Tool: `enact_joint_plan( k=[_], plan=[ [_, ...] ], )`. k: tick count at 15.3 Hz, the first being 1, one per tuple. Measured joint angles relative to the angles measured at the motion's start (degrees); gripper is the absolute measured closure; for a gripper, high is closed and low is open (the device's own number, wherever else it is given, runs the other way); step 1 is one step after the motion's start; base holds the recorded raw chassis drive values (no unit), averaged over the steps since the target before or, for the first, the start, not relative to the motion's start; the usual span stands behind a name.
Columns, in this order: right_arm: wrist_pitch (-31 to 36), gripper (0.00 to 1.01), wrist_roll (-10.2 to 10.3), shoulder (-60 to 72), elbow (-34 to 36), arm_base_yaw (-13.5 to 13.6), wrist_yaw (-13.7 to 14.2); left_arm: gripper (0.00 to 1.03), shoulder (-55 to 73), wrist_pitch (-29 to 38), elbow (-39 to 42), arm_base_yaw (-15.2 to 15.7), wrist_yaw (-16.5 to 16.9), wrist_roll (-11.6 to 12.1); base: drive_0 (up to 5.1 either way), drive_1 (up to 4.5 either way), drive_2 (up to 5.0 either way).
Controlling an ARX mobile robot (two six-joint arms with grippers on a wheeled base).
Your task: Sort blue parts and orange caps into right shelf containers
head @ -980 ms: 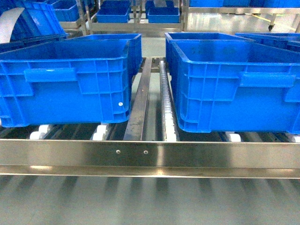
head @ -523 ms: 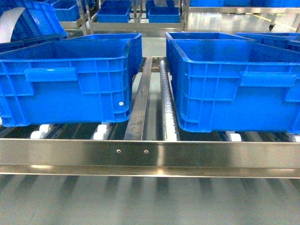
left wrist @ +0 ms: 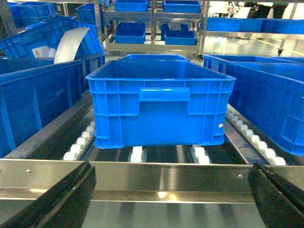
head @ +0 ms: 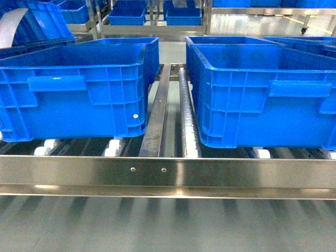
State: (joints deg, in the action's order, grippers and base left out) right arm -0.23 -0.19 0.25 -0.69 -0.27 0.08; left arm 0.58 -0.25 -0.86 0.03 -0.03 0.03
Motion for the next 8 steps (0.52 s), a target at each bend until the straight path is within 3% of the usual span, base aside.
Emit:
enact_joint_plan(
  k=[1, 8],
  plan=[
    [0.0, 0.01, 0.0, 0.0, 0.0, 0.0, 0.0, 0.04, 0.0, 0.0, 0.0, 0.0, 0.0, 0.0, 0.0, 0.00, 0.0],
    [0.0, 0.03, 0.2, 0.0, 0.0, 0.0, 0.0, 0.05, 0.0, 0.0, 0.0, 0.0, 0.0, 0.0, 0.0, 0.00, 0.0]
  ],
)
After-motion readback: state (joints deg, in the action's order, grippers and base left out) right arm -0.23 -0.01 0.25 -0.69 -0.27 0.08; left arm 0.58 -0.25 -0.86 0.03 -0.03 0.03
